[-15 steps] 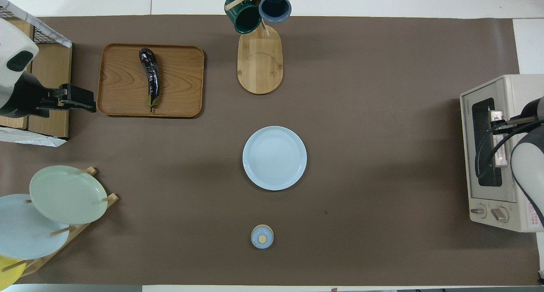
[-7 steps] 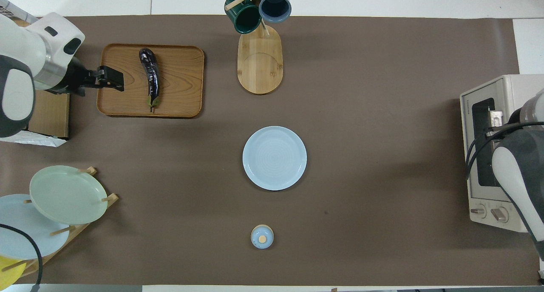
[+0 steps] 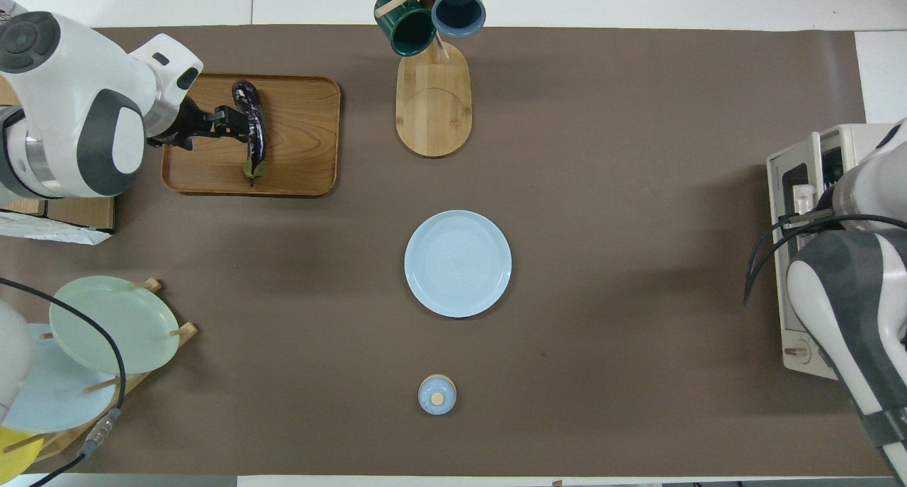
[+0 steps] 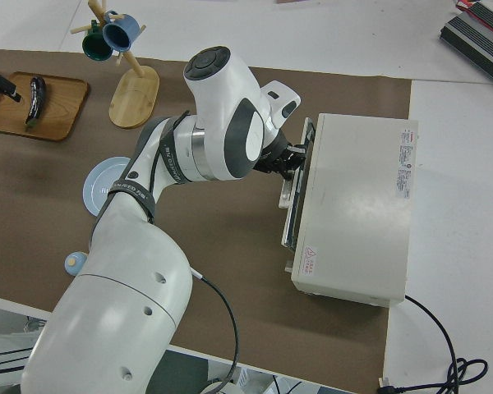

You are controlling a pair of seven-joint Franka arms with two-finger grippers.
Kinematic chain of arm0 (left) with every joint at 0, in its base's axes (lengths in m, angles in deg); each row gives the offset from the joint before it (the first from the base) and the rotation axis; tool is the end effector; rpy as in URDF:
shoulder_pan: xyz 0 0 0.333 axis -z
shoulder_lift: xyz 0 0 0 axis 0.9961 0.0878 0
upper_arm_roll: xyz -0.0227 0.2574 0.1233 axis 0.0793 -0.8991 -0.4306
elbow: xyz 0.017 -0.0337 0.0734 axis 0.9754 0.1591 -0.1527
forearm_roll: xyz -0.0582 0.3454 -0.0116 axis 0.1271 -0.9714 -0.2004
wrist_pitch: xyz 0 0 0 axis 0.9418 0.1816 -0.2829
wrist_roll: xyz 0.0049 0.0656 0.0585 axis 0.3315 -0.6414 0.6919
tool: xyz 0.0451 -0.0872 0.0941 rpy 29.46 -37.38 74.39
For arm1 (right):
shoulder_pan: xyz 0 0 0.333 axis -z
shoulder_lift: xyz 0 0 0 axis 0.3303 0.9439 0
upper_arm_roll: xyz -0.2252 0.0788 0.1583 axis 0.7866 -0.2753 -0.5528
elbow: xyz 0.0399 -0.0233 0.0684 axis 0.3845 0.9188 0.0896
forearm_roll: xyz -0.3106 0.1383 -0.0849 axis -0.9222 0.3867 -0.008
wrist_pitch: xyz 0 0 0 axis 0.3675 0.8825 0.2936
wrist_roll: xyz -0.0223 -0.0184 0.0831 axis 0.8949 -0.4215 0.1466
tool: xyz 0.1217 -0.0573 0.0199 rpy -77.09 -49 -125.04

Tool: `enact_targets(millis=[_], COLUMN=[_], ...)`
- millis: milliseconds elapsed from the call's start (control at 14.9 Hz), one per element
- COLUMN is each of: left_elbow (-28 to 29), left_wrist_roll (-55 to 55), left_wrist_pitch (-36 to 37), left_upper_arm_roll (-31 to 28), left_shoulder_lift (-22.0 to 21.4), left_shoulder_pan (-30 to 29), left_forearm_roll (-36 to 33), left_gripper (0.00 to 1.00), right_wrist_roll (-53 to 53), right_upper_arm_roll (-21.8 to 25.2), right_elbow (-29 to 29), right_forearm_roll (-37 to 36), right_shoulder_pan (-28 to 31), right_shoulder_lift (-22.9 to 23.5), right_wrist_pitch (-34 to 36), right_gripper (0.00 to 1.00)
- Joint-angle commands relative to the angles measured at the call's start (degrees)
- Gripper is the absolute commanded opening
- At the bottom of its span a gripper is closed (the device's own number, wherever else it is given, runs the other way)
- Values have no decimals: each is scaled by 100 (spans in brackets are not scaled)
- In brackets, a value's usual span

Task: Put eggplant into oven
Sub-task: 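Open the oven door with the right gripper while the left gripper grasps eggplant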

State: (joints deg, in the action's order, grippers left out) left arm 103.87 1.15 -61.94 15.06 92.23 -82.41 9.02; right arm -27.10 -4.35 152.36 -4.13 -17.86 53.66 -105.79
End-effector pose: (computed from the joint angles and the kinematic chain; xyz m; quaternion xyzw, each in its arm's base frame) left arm 0.6356 -0.0826 0.3335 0.9991 0.0168 0.0198 0.0339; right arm 0.4958 -0.0526 0.4166 0.9898 0.0658 -0.0190 0.1252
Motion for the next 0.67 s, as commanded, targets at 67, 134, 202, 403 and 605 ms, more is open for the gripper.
enact_targets(millis=[67, 134, 202, 403, 605], left_elbow=[-686, -556, -285, -80, 34], left_wrist_roll=[38, 47, 56, 56, 65], left_wrist_pitch=[-339, -637, -936, -1132, -1194], left_upper_arm_roll=[-32, -23, -31, -23, -23], left_shoulder_lift=[681, 681, 664, 620, 602], left_shoulder_pan=[96, 96, 122, 158, 175], left_forearm_roll=[-224, -278, -278, -261, -261], left_gripper=[100, 100, 100, 100, 100], right_wrist_roll=[241, 241, 241, 241, 250], right_upper_arm_roll=[-7, -7, -15, -16, -24], right_elbow=[494, 503, 538, 933, 1205], right_forearm_roll=[172, 339, 445, 481, 490], right_shoulder_pan=[-125, -134, -143, -143, -143], right_shoulder_lift=[304, 400, 523, 568, 779], right_wrist_pitch=[-978, -1075, -1232, -1918, -2437], right_gripper=[0, 0, 0, 0, 0])
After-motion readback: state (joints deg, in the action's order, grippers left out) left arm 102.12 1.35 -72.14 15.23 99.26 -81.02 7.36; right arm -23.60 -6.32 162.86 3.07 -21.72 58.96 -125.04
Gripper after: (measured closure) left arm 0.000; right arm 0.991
